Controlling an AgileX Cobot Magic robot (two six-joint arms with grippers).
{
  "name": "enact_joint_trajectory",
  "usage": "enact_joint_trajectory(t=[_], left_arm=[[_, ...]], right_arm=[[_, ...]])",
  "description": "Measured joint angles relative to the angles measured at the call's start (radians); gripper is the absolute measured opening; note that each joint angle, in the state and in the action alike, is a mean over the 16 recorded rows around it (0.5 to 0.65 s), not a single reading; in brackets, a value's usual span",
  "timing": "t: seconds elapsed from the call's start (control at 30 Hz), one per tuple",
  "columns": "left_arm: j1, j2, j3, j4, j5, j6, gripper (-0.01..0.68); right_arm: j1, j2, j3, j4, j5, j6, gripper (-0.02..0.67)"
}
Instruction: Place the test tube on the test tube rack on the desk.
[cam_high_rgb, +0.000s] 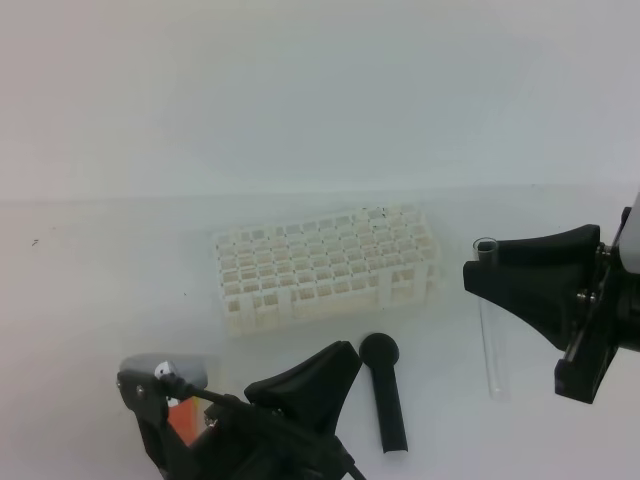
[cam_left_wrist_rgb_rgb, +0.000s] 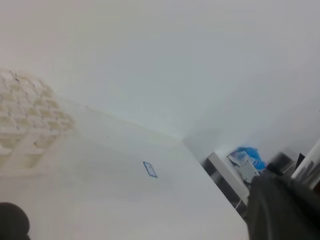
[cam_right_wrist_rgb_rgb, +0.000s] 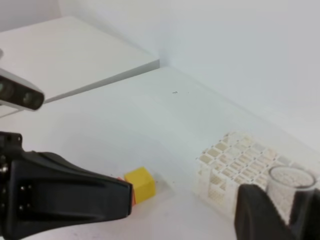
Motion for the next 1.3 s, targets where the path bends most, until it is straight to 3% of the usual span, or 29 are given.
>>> enact_joint_trajectory(t=[0.3, 0.47, 0.67, 1.03, 1.17, 1.3], left_arm=[[0.012, -0.155, 0.012, 0.004, 0.139, 0.001, -0.001], [0.078, -0.302, 0.019, 0.050, 0.276, 0.001, -0.001], [0.248, -0.490, 0.021, 0.122, 0.424, 0.004, -0.001], [0.674, -0.814, 0.021, 0.170, 0.508, 0.009, -0.001], [0.776, -0.923, 0.021, 0.163, 0.511, 0.009, -0.001], [0.833, -1.015, 0.022, 0.160, 0.508, 0.010, -0.001]], right_arm=[[0.000, 0.000, 0.000, 0.001, 0.001, -0.025, 0.127], [0.000, 0.000, 0.000, 0.002, 0.002, -0.035, 0.127], [0.000, 0.000, 0.000, 0.002, 0.002, -0.041, 0.127], [0.000, 0.000, 0.000, 0.002, 0.002, -0.045, 0.127], [0.000, 0.000, 0.000, 0.002, 0.002, -0.045, 0.127], [0.000, 0.004, 0.000, 0.002, 0.002, -0.045, 0.127]])
